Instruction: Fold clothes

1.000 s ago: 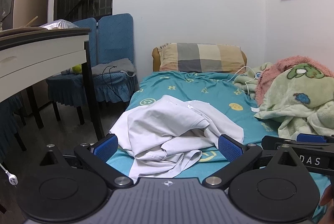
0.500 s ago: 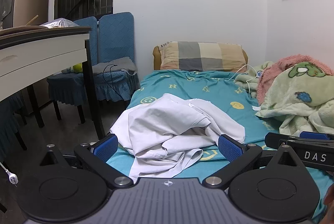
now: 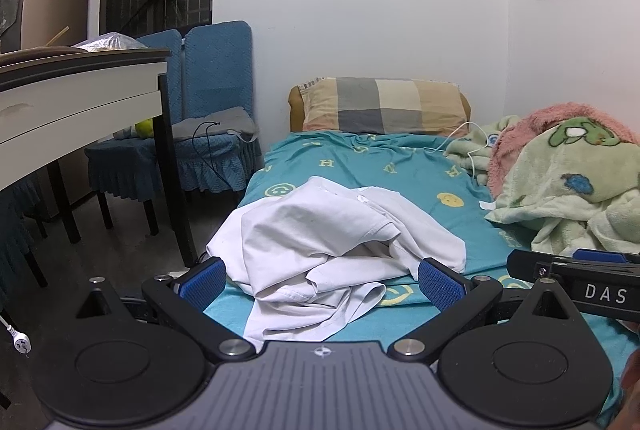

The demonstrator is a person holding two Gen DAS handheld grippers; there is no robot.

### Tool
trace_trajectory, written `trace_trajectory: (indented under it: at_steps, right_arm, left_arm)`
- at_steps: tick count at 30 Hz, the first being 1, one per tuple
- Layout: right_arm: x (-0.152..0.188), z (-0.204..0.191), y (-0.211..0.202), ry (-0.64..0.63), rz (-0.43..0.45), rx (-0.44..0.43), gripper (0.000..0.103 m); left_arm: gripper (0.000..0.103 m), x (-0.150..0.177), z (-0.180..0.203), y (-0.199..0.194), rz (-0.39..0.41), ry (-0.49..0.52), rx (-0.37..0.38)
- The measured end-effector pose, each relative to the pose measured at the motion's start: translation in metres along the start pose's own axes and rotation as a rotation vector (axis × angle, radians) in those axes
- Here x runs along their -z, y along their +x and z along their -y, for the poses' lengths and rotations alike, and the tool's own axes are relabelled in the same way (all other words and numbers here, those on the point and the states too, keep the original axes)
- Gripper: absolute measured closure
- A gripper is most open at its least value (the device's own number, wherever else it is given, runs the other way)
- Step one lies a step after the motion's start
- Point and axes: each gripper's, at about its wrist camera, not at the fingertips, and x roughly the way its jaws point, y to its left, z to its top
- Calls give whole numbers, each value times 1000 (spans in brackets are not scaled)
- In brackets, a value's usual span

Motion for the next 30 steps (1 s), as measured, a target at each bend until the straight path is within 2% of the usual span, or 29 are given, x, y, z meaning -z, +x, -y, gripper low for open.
trace_trajectory:
  at_steps: [14, 18, 23, 30]
  right_arm:
    - [-1, 3, -4, 30, 9, 18, 18]
    - [-3, 8, -8, 65, 25, 39, 18]
    - [-5, 18, -15, 119, 45, 47, 18]
    - [-5, 36, -8, 198, 30, 19, 18]
  left_arm:
    - [0, 6, -1, 13, -32, 0, 43]
    - [0, 7, 3, 28, -44, 30, 25]
    - [4, -1, 29, 74, -61, 151, 8]
    - [14, 3, 82, 176, -128, 341, -3]
